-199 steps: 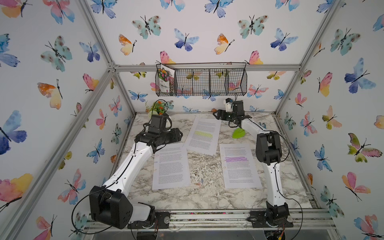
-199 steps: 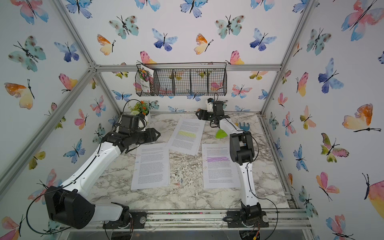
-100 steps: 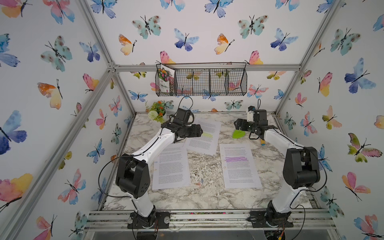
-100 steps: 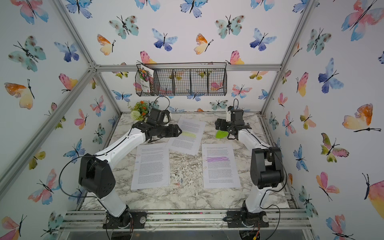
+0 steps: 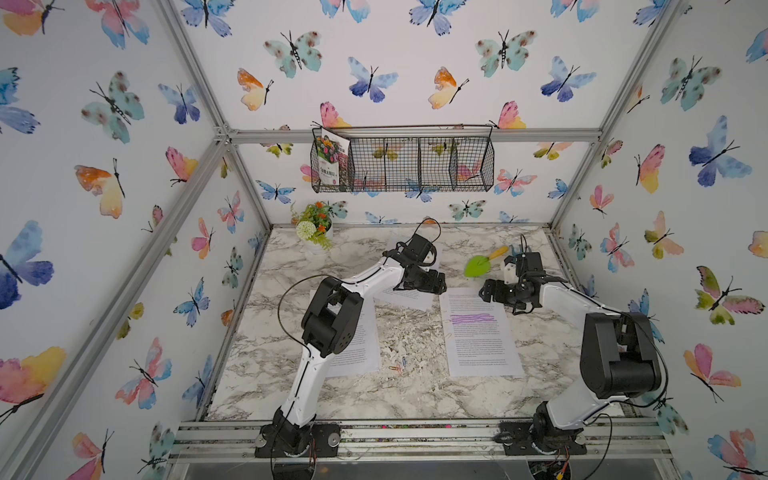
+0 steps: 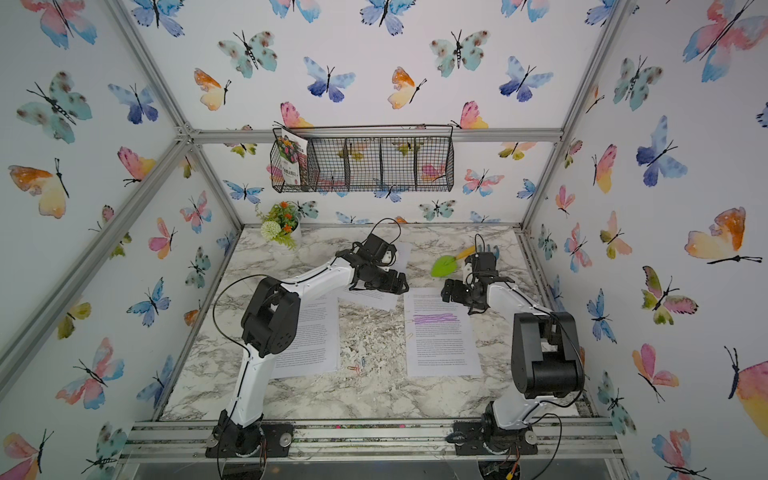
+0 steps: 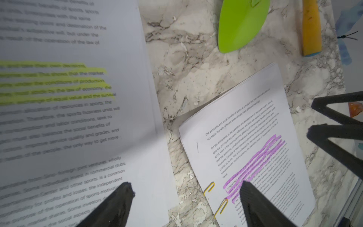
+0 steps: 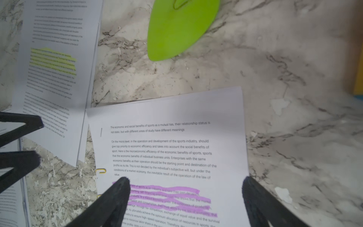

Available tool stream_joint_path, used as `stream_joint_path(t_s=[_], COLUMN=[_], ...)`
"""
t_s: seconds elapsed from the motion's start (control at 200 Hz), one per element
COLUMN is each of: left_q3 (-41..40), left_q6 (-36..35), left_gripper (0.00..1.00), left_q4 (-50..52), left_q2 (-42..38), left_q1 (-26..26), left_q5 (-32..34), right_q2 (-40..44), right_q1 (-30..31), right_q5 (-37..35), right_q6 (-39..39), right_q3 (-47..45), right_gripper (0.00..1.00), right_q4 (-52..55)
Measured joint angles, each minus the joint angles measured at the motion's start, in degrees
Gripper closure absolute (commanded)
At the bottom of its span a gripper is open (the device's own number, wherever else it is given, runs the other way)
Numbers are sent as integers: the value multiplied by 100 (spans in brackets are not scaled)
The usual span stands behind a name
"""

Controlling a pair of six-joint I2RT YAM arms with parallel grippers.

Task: Unclip the paperclips from the documents
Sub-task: Pick up the document from the center of the board.

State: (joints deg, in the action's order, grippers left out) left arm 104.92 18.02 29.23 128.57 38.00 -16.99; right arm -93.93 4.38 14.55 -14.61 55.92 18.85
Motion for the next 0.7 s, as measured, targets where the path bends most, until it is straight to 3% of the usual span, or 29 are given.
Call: stream_joint_path(t_s=[0.335, 0.701], left_q3=[234, 136], left_q6=[-4, -98], left_gripper=[14, 16], left_q4=[-267, -636], left_q2=[444, 555], left_q1=[120, 227], left_q5=[-199, -422], right_q2=[-352, -562], right_q1=[-140, -149], right_q5=[527, 717], right_q6=[-170, -334], right_q3=[-210, -282], right_gripper=[49, 67], right_q4=[-9, -179])
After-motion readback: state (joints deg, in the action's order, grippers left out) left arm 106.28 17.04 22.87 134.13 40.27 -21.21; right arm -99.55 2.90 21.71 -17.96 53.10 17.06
